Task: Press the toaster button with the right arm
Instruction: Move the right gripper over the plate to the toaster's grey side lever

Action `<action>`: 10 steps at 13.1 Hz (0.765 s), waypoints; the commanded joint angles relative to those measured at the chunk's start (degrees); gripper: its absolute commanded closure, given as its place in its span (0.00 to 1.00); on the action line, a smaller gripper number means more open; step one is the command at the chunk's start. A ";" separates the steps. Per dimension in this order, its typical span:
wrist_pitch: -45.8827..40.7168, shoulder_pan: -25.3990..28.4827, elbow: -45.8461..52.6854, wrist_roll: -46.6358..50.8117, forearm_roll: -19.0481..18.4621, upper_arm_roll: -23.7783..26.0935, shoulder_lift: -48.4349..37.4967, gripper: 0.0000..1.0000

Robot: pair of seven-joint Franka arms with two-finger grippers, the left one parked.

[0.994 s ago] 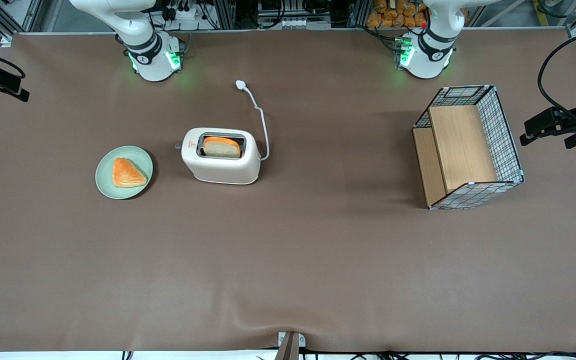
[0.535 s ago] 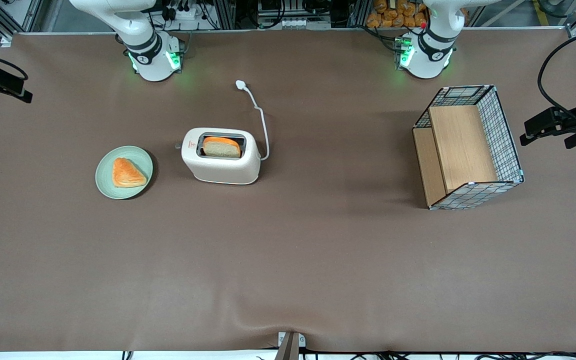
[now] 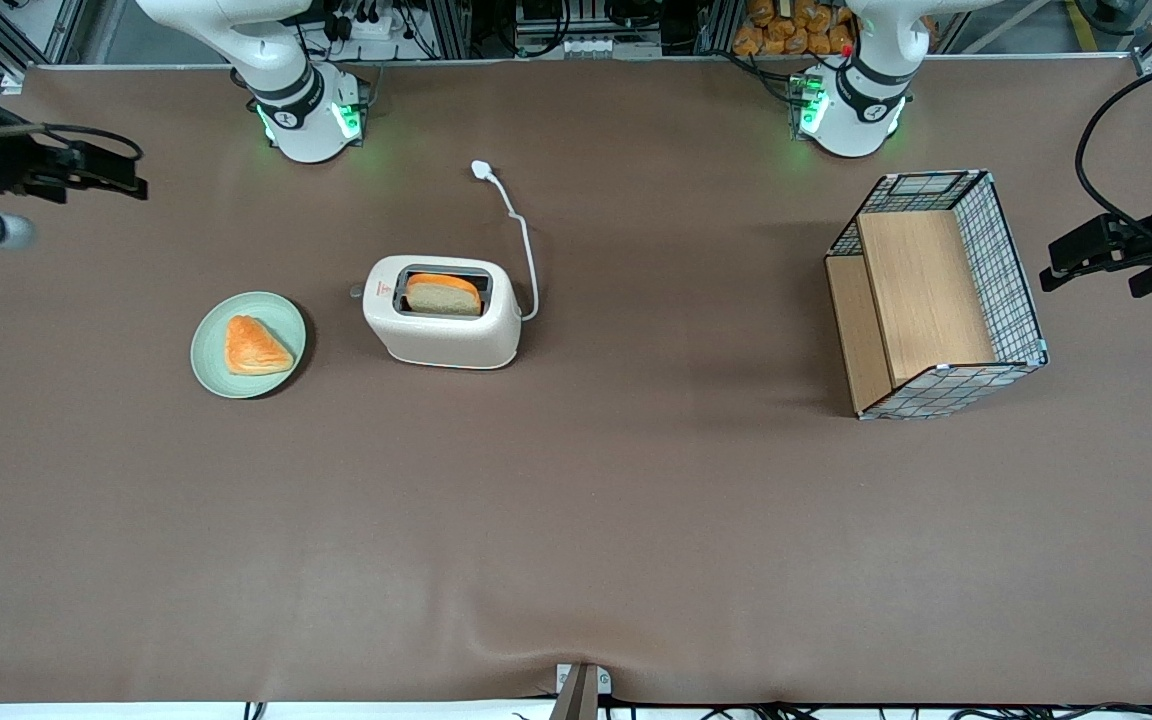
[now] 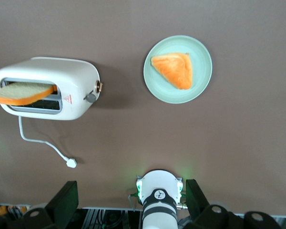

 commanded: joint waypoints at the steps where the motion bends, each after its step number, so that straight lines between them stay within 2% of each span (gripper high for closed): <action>1: 1.30 1.14 -2.86 0.44 0.96 -0.17 -0.52 0.00; 6: 10.43 4.48 -13.75 0.36 4.74 -0.26 -0.51 0.02; 10: 17.11 7.74 -19.04 0.36 5.97 -0.17 0.36 0.71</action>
